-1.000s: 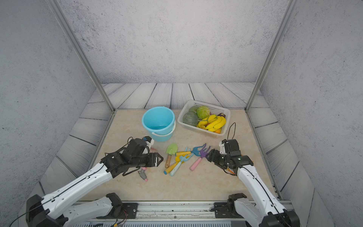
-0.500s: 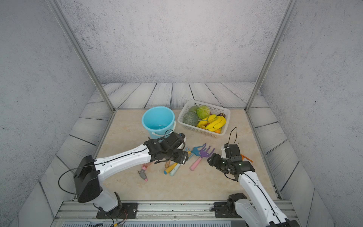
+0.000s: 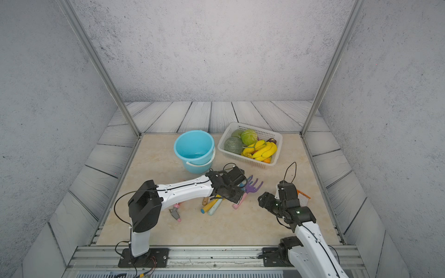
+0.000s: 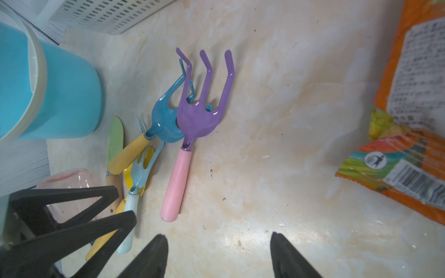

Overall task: Organize the gardening tools
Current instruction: Pick up the gardening tool from the center of the board.

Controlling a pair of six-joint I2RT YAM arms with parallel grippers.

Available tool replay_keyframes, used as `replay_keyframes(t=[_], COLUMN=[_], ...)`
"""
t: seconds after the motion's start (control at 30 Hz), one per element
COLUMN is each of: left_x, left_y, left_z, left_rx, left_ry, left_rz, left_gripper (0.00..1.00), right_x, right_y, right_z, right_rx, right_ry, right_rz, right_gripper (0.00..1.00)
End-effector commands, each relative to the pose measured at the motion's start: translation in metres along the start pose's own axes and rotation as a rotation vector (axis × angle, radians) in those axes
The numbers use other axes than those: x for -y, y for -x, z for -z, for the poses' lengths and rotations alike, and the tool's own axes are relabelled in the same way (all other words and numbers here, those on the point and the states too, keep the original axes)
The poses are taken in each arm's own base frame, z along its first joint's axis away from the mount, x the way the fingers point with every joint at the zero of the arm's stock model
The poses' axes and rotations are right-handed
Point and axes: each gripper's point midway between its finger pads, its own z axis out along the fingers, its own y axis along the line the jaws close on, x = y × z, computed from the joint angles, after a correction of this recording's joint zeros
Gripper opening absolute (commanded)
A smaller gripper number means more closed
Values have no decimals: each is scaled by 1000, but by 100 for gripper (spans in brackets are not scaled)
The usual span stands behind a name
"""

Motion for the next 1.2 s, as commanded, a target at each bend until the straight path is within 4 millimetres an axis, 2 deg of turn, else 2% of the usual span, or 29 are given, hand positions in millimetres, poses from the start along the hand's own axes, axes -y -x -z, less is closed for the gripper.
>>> replay_keyframes(t=[0.0, 0.23, 0.6, 0.93, 1.1, 1.17], left_x=[2, 1, 6, 7, 8, 9], left_y=[7, 7, 12, 2, -3, -3], left_z=[-12, -33, -53, -72, -76, -75], left_rx=[26, 28, 35, -9, -23, -26], left_ry=[19, 46, 53, 62, 60, 56], left_rz=[2, 0, -19, -26, -31, -33], left_gripper=[62, 59, 55, 45, 31, 21], right_x=[2, 3, 2, 3, 3, 3], right_y=[4, 1, 2, 3, 4, 4], right_z=[1, -4, -4, -3, -4, -4], right_rx=[31, 4, 4, 10, 13, 15], right_ry=[-6, -13, -12, -21, -19, -21], right_rz=[-11, -16, -17, -13, -15, -16], right_gripper=[72, 72, 72, 72, 72, 72])
